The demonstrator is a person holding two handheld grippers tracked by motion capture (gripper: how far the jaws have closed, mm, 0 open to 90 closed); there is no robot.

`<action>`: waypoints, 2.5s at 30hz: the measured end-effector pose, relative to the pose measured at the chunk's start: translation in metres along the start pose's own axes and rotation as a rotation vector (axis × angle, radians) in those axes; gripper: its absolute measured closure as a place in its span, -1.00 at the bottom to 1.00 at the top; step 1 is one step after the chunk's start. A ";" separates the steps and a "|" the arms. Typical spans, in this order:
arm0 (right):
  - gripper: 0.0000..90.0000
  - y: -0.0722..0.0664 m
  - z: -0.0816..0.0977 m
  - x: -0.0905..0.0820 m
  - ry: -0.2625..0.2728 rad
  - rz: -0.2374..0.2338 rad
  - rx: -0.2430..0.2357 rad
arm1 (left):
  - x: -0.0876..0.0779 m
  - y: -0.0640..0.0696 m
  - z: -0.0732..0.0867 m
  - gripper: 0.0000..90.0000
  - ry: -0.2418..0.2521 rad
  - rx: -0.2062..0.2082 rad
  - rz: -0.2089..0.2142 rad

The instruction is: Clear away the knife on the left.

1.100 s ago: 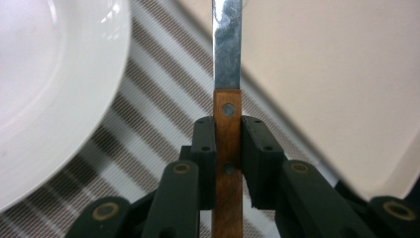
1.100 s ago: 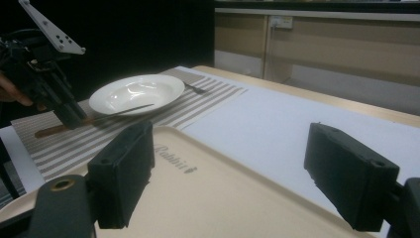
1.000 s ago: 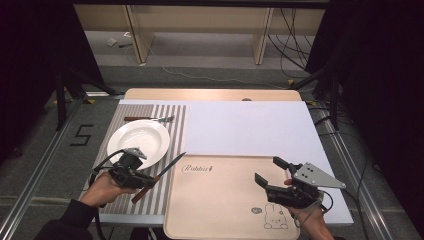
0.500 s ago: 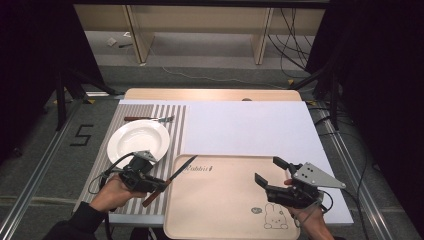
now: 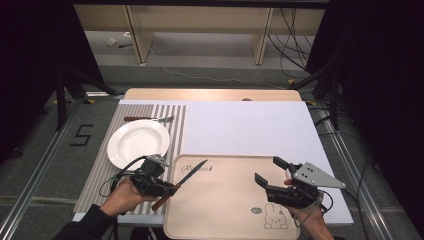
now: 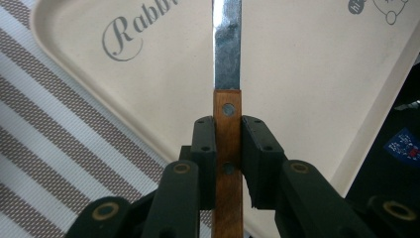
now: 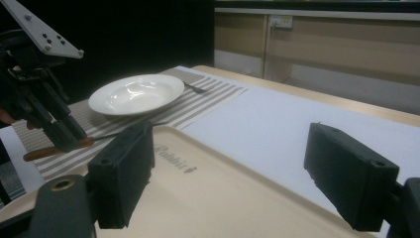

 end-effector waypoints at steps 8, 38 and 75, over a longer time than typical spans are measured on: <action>-0.54 0.000 0.000 0.000 0.002 0.001 -0.001 | 0.013 0.010 -0.001 0.71 -0.028 0.013 0.009; -0.54 0.000 -0.001 0.000 0.008 -0.001 -0.005 | 0.052 0.038 0.002 0.71 -0.130 0.057 0.037; -0.54 -0.001 -0.001 0.000 0.010 -0.005 -0.003 | 0.047 0.049 -0.022 -0.18 0.087 0.217 0.041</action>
Point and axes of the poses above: each handheld gripper's, and its own axes: x roughly forward along the jaws, z roughly out of its underside, y roughly to its right, the point moved 10 cm from there along x, roughly forward along the jaws, and after that the axes turned 1 degree about -x, right-handed, at the moved point
